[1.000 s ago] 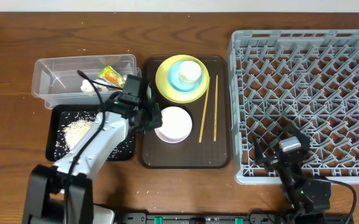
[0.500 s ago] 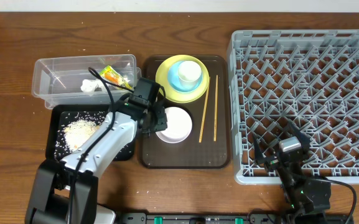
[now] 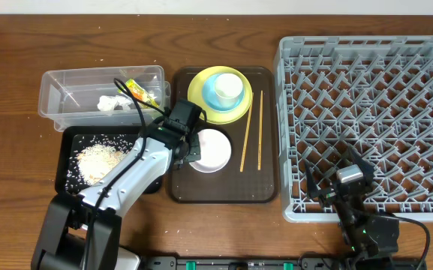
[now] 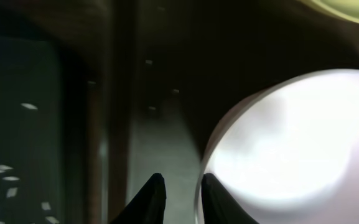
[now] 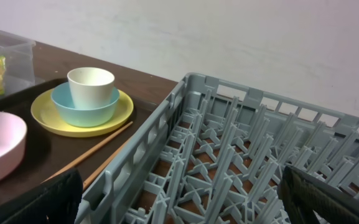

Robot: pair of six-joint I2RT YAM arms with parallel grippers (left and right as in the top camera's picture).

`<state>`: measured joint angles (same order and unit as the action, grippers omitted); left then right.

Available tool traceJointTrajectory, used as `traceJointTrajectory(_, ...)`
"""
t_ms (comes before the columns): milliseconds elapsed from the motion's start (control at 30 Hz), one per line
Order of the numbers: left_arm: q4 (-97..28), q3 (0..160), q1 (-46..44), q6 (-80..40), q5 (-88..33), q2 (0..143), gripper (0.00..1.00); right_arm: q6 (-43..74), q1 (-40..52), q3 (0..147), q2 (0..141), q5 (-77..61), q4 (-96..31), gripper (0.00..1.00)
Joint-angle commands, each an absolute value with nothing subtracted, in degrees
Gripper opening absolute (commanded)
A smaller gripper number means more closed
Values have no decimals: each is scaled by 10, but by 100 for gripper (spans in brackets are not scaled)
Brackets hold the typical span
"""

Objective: Sort waste into correct bins and load items into the dishwasher rack

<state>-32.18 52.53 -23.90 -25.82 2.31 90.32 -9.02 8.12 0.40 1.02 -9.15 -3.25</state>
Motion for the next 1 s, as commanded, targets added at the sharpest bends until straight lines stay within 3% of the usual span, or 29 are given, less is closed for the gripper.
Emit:
traceJointTrajectory(0, -328, 519, -240, -255, 74, 908, 23, -79, 86, 3, 11, -94, -35, 99)
traceJointTrajectory(400, -341, 524, -239, -258, 72, 862, 20, -79, 86, 3, 11, -94, -35, 99)
traceJointTrajectory(467, -343, 525, -239, -257, 60, 837, 24, -79, 86, 3, 11, -94, -35, 99)
traceJointTrajectory(533, -343, 525, -239, -258, 56, 807, 35, -79, 86, 3, 11, -94, -35, 99)
traceJointTrajectory(600, -343, 525, -238, -258, 55, 772, 38, -79, 86, 3, 11, -94, -35, 99)
traceJointTrajectory(633, -344, 525, -237, -263, 56, 757, 38, -79, 86, 3, 11, -94, -35, 99)
traceJointTrajectory(767, -364, 525, -214, -307, 56, 699, 14, -79, 86, 3, 11, -94, -35, 99)
traceJointTrajectory(967, -424, 524, -121, -335, 74, 676, 6, -79, 86, 3, 11, -94, -35, 99)
